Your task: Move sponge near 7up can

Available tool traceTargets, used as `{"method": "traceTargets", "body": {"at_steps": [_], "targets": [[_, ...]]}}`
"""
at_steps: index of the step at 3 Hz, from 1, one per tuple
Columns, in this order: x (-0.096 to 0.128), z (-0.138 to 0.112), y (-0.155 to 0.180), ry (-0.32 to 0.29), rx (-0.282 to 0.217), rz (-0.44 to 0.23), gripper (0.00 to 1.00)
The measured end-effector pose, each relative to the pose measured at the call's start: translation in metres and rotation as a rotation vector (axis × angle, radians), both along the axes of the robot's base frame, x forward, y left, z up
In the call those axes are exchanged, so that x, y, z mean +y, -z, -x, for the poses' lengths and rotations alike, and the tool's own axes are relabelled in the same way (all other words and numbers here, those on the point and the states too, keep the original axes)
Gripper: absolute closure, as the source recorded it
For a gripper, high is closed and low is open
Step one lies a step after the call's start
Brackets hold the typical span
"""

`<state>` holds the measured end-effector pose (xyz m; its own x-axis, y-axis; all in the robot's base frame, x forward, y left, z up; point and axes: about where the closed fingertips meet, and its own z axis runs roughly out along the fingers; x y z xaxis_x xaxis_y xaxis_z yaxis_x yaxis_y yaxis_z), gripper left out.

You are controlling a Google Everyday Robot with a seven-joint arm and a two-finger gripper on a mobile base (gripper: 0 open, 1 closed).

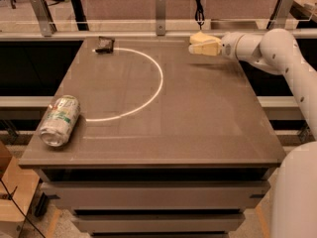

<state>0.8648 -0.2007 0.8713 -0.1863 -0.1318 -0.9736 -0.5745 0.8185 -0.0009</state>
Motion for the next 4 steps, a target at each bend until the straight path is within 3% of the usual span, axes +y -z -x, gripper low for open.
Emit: {"method": "traceTargets", "body": {"at_steps": [1, 2, 4], "targets": [[-0.007, -0.014, 0.011, 0.032, 0.015, 0.004, 0.00], [-0.008, -0.023, 0.020, 0.036, 0.035, 0.015, 0.16], [0.004, -0.028, 0.017, 0.005, 0.035, 0.071, 0.61]]}}
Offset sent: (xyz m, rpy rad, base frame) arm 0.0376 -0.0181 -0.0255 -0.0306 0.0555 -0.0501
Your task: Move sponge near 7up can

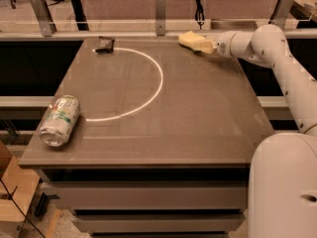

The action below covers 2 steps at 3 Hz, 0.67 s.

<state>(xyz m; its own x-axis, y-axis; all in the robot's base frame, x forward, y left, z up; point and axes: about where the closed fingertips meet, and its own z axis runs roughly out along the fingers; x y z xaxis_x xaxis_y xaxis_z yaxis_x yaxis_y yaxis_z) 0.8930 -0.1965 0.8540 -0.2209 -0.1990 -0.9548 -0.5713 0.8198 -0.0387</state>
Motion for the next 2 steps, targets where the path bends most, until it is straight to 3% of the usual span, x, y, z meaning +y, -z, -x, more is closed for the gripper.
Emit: {"method": "traceTargets", "body": {"at_steps": [1, 2], "targets": [[0.014, 0.008, -0.011, -0.044, -0.021, 0.011, 0.85], [0.049, 0.035, -0.043, -0.160, -0.075, 0.033, 1.00]]}}
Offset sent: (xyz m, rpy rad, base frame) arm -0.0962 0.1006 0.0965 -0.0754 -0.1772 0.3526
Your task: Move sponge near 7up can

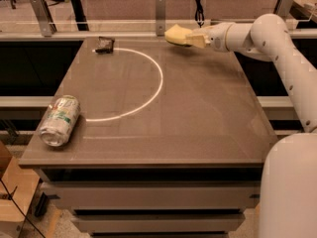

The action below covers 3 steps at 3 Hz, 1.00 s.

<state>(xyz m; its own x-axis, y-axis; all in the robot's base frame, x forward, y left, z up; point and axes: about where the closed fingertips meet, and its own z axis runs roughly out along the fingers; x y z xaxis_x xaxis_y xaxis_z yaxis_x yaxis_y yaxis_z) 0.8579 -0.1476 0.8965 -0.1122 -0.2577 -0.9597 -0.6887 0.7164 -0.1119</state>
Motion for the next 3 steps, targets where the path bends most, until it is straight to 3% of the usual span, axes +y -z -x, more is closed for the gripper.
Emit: {"method": "traceTargets", "body": {"at_steps": [1, 2, 3], "targets": [[0.039, 0.055, -0.045, -0.161, -0.079, 0.024, 1.00], [0.050, 0.061, -0.051, -0.191, -0.097, 0.029, 1.00], [0.060, 0.064, -0.048, -0.226, -0.075, 0.044, 1.00]]}}
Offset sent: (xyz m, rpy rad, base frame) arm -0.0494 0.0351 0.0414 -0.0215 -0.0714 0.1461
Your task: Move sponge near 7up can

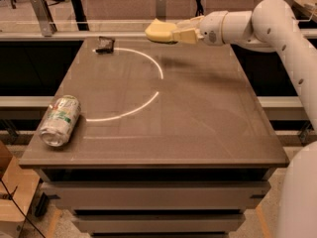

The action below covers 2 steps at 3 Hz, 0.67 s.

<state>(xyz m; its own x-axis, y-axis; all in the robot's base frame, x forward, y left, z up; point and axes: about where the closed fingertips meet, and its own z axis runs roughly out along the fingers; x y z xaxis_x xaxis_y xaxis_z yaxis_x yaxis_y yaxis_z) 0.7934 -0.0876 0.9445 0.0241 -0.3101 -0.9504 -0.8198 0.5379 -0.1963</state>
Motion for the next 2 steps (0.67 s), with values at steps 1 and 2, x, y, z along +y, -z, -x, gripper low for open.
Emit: {"method": "traceTargets", "body": {"at_steps": [1, 2], "targets": [[0.032, 0.032, 0.005, -0.119, 0.054, 0.033, 1.00], [0.071, 0.079, 0.018, -0.282, 0.124, 0.049, 1.00]]}}
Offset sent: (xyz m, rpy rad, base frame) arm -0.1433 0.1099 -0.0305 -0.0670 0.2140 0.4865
